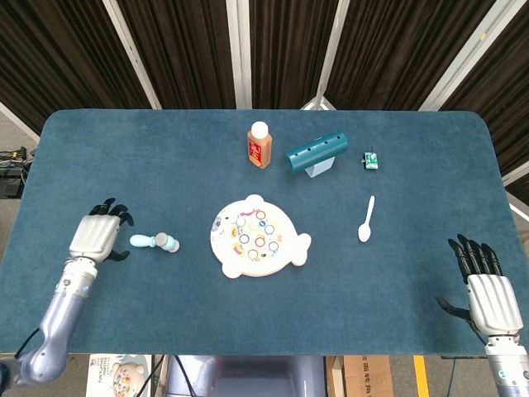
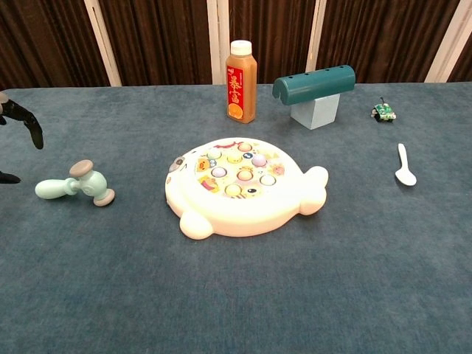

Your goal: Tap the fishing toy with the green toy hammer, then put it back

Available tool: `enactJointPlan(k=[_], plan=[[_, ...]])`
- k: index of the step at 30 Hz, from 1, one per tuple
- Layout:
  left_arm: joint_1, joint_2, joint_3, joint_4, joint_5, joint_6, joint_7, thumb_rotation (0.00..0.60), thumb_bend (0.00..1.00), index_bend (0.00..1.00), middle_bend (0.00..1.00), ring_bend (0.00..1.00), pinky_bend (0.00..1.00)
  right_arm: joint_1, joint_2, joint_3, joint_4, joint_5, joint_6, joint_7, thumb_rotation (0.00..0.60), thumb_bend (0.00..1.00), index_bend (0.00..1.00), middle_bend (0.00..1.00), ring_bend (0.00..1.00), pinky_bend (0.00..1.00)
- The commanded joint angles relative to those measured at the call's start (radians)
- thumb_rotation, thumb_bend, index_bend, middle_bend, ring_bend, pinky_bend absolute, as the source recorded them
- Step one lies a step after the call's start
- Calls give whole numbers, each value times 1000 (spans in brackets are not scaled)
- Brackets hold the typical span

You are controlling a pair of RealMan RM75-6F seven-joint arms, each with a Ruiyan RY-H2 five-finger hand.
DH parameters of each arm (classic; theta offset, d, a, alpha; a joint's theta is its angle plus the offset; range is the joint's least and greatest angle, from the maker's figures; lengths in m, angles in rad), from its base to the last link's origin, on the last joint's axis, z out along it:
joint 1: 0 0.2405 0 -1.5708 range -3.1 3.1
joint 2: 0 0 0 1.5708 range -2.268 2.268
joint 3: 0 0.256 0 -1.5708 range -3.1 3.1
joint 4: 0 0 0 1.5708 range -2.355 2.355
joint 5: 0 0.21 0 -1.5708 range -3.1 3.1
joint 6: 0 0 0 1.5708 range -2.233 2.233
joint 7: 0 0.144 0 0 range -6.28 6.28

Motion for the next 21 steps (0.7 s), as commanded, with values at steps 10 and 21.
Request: enactJointPlan(k=[10,21], plan=[[-70,-85,17,67,-77,14,44,600,412,418,194,65,155,2,2,-1,-2,-2,-3,9,600,167,0,0,0,0],[-111,-145,31,107,-106,18,53,600,422,458,212,65,155,1,4,-2,-3,-3,-4,15,600,167,0,0,0,0]])
